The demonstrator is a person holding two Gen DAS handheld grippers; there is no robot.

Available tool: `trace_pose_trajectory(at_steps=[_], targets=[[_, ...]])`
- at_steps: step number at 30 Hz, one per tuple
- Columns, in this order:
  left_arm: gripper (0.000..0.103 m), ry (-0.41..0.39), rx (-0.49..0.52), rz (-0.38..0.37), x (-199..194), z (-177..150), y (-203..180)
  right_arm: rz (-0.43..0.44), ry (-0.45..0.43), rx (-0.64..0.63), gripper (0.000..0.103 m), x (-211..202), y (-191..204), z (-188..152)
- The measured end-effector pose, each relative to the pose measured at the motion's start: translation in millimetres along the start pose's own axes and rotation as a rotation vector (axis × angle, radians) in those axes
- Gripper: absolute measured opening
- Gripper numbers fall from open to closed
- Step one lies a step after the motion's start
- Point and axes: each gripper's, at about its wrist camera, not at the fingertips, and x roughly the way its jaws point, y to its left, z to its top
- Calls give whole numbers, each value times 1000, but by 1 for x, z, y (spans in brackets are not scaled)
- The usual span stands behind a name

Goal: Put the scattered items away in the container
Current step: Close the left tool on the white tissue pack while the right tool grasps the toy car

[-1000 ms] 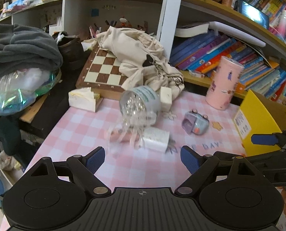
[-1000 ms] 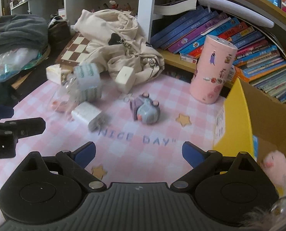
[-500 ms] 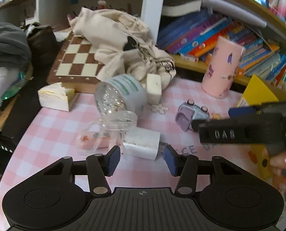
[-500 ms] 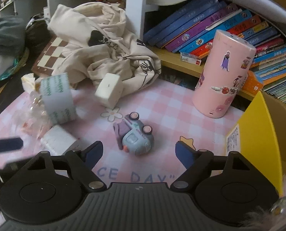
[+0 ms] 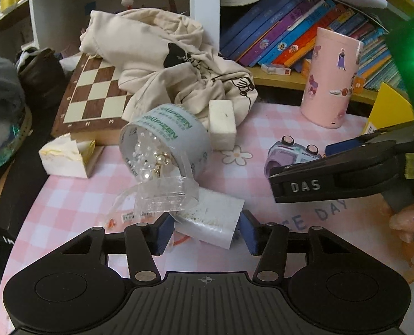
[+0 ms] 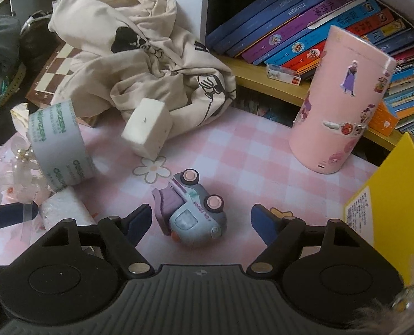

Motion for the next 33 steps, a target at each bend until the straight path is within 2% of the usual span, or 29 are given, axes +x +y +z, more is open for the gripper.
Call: trace_pose_trajectory(at_steps=[6,10,12,13,21,33], targets=[[55,6,19,-3,0,3,-1,-4,1,-18,73,7,1,3],[57,6,38,-2,5,1,-2,6,22,-13,59,13,0,2],[58,1,33,-5,7,1,-2,25,28,3,56,14,-1,0],[54,-2,30,-12,7,1,-2,34,28,7,51,13,-1,-1],[53,25,34,-71,-13,-14,-6,62,47,17,50,-2,-1,-13],[53,58,28,-124,-59,-55,-3,83,85,-5,50,-49,6,-62]])
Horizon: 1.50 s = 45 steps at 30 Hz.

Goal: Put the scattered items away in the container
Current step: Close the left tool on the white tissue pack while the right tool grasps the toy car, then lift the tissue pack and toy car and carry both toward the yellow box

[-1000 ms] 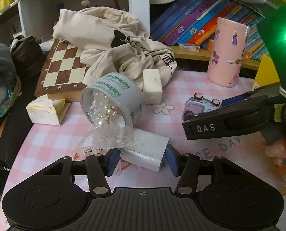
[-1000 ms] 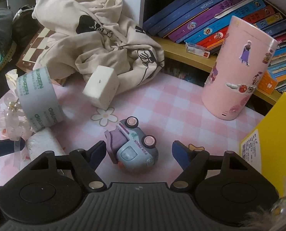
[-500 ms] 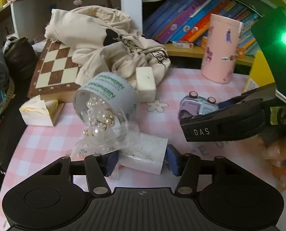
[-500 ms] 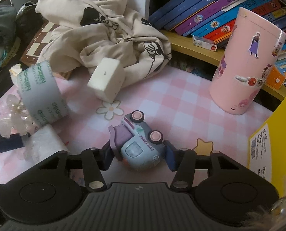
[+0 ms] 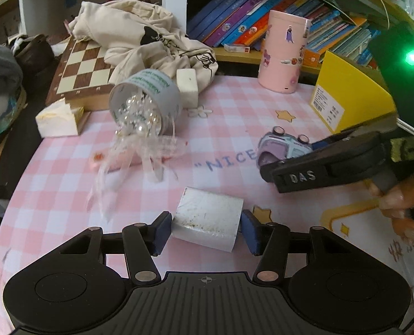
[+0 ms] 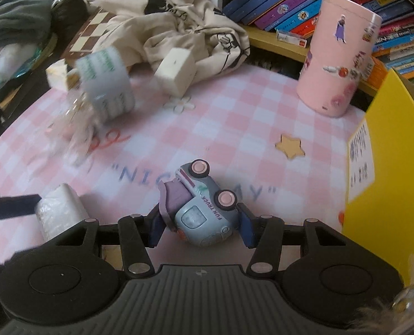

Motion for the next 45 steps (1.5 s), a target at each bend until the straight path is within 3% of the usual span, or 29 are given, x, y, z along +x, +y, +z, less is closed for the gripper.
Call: trace_pose_trajectory(at_steps=[8,12,14,18,20,23,30,45], targets=[[53,25,7,-10,-13,-13,0,4,8,-27,50,-22,15,-27],[57,33,22,-11,-11,-11,-1,-5,8,-28,51,-24,17,-28],[58,33,33,-10,-9,-9,-2,-18,3,-34,57,-24,17,-28],[60,30,34,-15,-5,-8,-2,-18,0,-38,56,-22,16,-28],[60,28,20,-24,-3,-7,0,-6,1,-40,51,-22,15,-28],[52,29,-13,-53,-2,-8,4,2,5,-50,50,-22,15,-28],[51,60,-117,-71,-8,-8,15,18,-3,-31,50,-33,13,-29],[50,-2,-212,-89,-69,-23,20,83,-14,3,50,-88,31,-60]])
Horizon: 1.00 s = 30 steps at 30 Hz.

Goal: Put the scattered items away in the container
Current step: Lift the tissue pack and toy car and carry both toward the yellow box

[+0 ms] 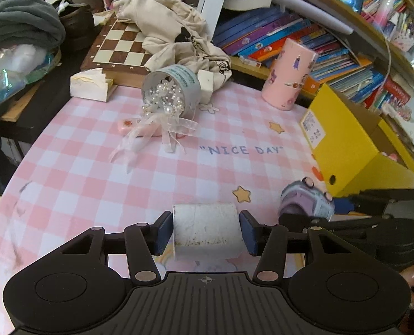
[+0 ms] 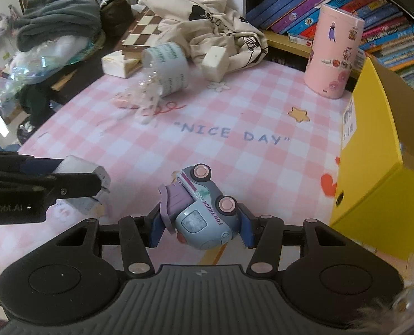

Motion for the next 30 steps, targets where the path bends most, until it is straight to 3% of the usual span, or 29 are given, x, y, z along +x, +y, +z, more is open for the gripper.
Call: trace_pose_trajectory(at_steps=[20,30], targets=[[51,-72,23,-9,-63,-34,9,-6,-71,-2,50,-47,53,-38],[50,-103,56,-14,-80,-42,6,-20,-94,39,50,-62,57,-49]])
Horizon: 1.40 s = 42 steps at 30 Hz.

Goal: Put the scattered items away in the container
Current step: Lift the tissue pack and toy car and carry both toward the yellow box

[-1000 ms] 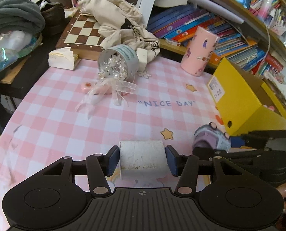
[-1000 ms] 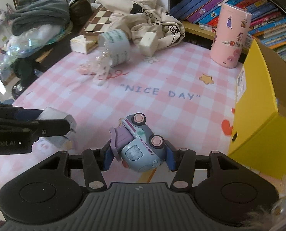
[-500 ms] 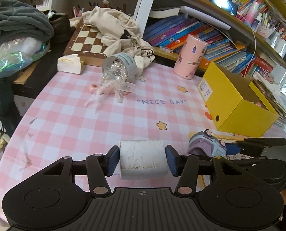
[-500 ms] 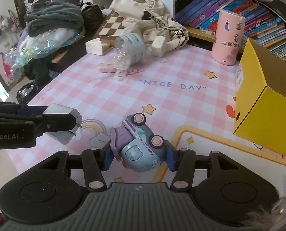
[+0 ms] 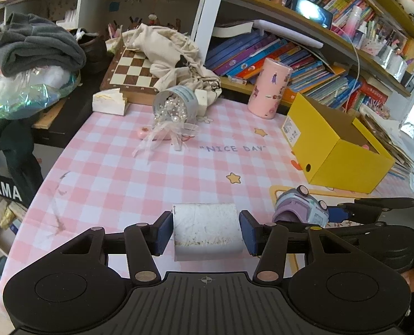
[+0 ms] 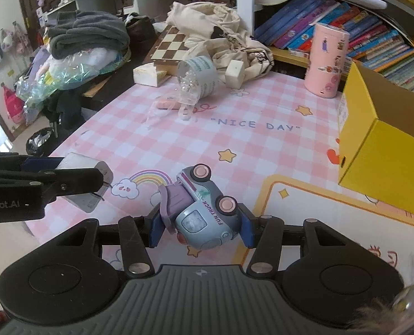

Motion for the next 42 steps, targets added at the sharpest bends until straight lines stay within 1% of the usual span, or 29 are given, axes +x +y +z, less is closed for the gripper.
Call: trace_pose_trajectory(at_steps=[5,16,21,30,42], targets=[[51,-2,0,-29,-1,-1,-2,-32,-9,21,50,-9,-4,-6],[51,34,43,-111,12,-2,-24,-105,12,77,50,-24,-20,-22],[51,56,59,-135,17,-6,-35,-124,25,95,50,-29,-28,-31],[51,76,75,-134,25,-8,-63,-118,27,107,50,-38,-49,-41],[51,79,90,-110,39,-6,-119,-97,7,120,50,-55,-107,-47]])
